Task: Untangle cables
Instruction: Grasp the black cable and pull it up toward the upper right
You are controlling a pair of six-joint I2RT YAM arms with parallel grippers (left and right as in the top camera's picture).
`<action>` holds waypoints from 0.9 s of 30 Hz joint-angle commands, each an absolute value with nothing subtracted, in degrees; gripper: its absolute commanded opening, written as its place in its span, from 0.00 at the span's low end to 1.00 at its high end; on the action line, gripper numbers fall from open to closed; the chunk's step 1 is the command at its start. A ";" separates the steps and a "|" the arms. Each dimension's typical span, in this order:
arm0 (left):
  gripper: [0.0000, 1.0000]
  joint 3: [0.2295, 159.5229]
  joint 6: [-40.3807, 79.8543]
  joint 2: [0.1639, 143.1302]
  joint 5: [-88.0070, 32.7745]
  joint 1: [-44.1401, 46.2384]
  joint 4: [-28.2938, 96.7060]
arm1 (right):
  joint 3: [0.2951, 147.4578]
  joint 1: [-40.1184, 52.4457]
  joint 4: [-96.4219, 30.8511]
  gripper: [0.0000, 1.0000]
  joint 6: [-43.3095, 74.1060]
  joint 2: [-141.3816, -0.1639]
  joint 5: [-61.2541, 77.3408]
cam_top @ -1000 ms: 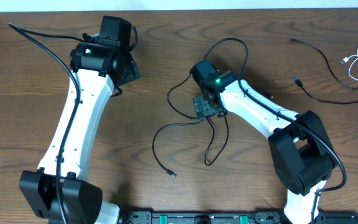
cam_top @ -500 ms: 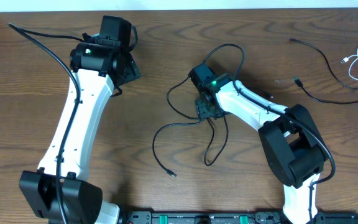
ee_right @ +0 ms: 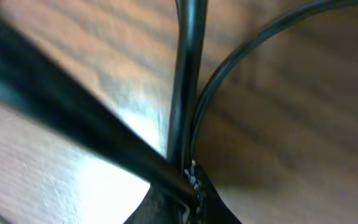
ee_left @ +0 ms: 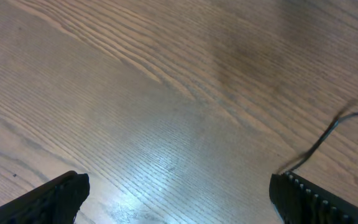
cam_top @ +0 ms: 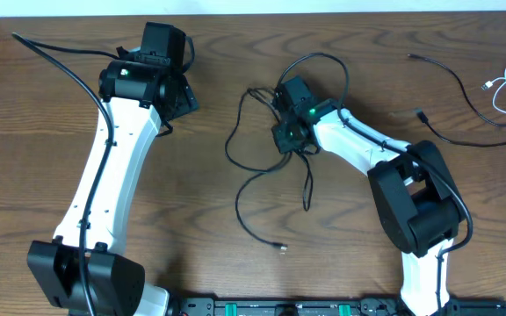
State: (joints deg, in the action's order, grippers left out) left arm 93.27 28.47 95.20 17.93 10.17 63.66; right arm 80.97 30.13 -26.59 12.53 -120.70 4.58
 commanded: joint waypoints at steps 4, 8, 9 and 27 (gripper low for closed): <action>0.98 93.21 28.16 94.98 18.70 9.98 63.86 | 80.34 28.69 -10.57 0.01 20.80 -122.65 2.48; 0.98 93.21 28.16 94.98 18.70 9.98 63.86 | 80.34 28.67 -2.76 0.01 22.35 -122.65 -5.89; 0.98 93.21 28.16 94.98 18.70 9.98 63.86 | 80.34 28.47 0.49 0.01 22.87 -122.65 -10.13; 0.98 93.21 28.16 94.98 18.70 9.98 63.86 | 80.36 11.57 12.51 0.01 45.43 -122.65 -23.49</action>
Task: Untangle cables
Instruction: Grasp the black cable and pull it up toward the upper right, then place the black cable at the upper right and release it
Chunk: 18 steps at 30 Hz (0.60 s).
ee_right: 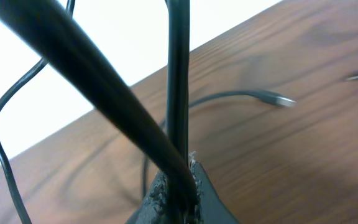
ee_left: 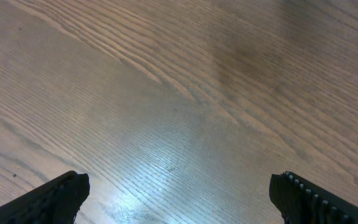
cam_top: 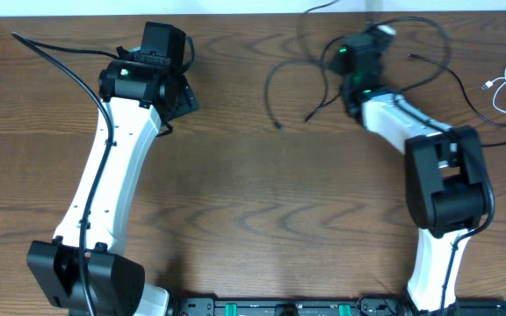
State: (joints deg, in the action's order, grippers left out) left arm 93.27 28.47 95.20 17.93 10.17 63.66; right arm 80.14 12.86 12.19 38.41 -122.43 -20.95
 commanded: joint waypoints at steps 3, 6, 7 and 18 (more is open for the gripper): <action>0.98 93.21 28.16 94.98 18.70 9.98 63.86 | 80.36 10.31 12.32 0.09 45.32 -122.65 -23.44; 0.98 93.21 28.16 94.98 18.70 9.98 63.86 | 80.36 10.00 11.20 0.38 41.85 -122.65 -22.31; 0.98 93.21 28.16 94.98 18.70 9.98 63.86 | 80.36 10.02 10.63 0.46 40.34 -122.65 -21.85; 0.98 93.21 28.16 94.98 18.70 9.98 63.86 | 80.36 11.64 -6.57 0.99 35.88 -122.65 -20.21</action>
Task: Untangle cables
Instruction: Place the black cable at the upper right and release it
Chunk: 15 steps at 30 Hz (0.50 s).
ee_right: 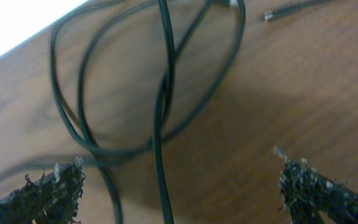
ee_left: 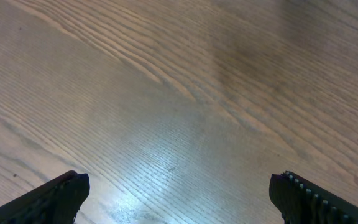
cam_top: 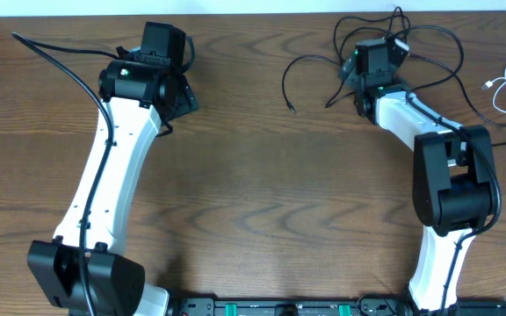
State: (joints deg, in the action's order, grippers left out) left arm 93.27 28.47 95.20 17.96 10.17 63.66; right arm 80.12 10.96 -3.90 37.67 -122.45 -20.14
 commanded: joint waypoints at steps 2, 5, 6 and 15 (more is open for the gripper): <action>0.98 93.21 28.16 94.98 18.70 9.98 63.86 | 80.36 11.75 -8.91 0.99 35.86 -122.65 -20.16; 0.98 93.21 28.16 94.98 18.70 9.98 63.83 | 80.36 11.73 -11.20 0.99 34.26 -122.65 -18.59; 0.98 93.21 28.16 94.98 18.70 9.98 63.86 | 80.36 11.75 -11.70 0.99 33.71 -122.65 -17.45; 0.98 93.21 28.16 94.98 18.70 9.98 63.86 | 80.36 11.73 -6.81 0.99 29.41 -122.54 -4.27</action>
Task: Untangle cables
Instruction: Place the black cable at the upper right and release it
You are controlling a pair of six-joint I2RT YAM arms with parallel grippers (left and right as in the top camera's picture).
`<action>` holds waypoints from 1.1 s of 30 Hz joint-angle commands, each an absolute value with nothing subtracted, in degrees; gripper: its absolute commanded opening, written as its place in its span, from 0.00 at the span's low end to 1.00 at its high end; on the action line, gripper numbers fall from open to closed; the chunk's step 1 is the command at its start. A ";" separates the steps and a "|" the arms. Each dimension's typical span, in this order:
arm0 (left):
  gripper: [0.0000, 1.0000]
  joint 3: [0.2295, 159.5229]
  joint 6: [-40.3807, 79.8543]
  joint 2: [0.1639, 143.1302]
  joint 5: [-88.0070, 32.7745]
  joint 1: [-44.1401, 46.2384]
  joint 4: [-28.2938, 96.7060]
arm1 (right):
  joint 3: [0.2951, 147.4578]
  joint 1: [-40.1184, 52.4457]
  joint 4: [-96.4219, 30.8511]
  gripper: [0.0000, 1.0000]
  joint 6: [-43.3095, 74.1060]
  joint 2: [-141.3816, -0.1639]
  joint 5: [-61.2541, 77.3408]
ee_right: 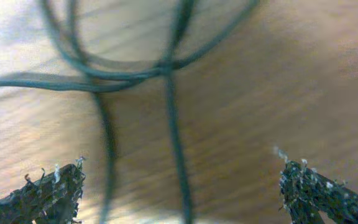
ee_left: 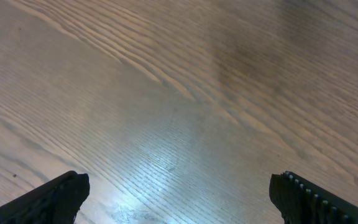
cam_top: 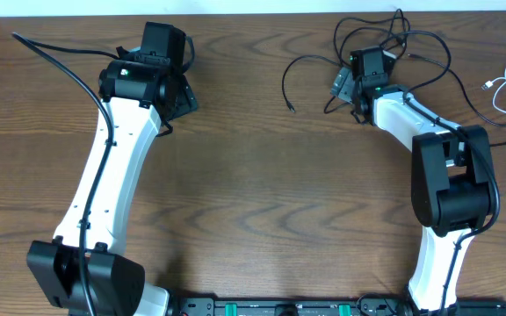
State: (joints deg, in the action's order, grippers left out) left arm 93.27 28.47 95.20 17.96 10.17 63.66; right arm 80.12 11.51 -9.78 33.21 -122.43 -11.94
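A tangle of thin black cable (cam_top: 400, 31) lies at the back right of the wooden table (cam_top: 262, 175), with one free end (cam_top: 290, 105) trailing left. My right gripper (cam_top: 344, 86) hovers at the tangle's left side. In the right wrist view the gripper (ee_right: 182, 193) stands open, and blurred cable strands (ee_right: 169, 124) run on the table between its fingers, untouched. My left gripper (cam_top: 181, 98) sits at the back left, away from the cables. The left wrist view shows it (ee_left: 179, 193) open over bare wood.
A coiled white cable lies at the far right edge. A separate black cable (cam_top: 464, 101) runs beside it toward the right. The table's back edge passes just behind the tangle.
My right gripper, still open, has shifted a little toward the near left of the tangle, so the loops now lie farther up in its view. The left arm has not moved.
My right gripper was shut on the black cable in the tangle at mid table. Then it held the cable raised at the back right. Then it stood open with the tangle dropped there, and now sits at its left side. The left arm stayed still.
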 commanded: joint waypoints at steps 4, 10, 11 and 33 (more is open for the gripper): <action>0.98 93.21 28.16 94.98 18.70 9.98 63.86 | 81.71 11.73 -4.75 0.99 27.70 -121.10 -3.36; 0.98 93.21 28.16 94.98 18.70 9.98 63.86 | 83.37 11.73 -8.40 0.99 21.04 -114.15 -4.60; 0.98 93.21 28.16 94.98 18.70 9.98 63.86 | 83.37 11.73 -9.76 0.99 20.25 -112.29 -4.60; 0.98 93.21 28.16 94.98 18.70 9.98 63.86 | 83.35 11.70 -29.78 0.99 18.59 -89.69 -4.54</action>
